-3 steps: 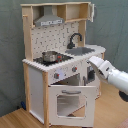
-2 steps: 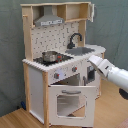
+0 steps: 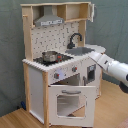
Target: Play with the kitchen
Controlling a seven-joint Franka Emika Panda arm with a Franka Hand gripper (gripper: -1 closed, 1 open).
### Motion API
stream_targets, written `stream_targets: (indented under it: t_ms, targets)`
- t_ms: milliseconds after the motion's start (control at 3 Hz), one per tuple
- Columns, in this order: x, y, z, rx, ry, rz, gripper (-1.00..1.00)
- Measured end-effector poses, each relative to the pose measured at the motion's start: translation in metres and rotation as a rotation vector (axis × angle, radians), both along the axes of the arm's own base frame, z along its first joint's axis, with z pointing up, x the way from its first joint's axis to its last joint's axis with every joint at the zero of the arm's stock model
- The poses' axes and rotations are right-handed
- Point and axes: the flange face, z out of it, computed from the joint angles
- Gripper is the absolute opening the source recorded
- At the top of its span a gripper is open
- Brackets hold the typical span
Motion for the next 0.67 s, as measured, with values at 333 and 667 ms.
stream_targets:
  t_ms: [333, 667]
  targets:
    - [0.008, -0.025, 0.012, -0.056, 0.046, -0.038, 1.0]
    - [0.014, -0.046, 0.021, -0.1, 0.101, -0.069, 1.0]
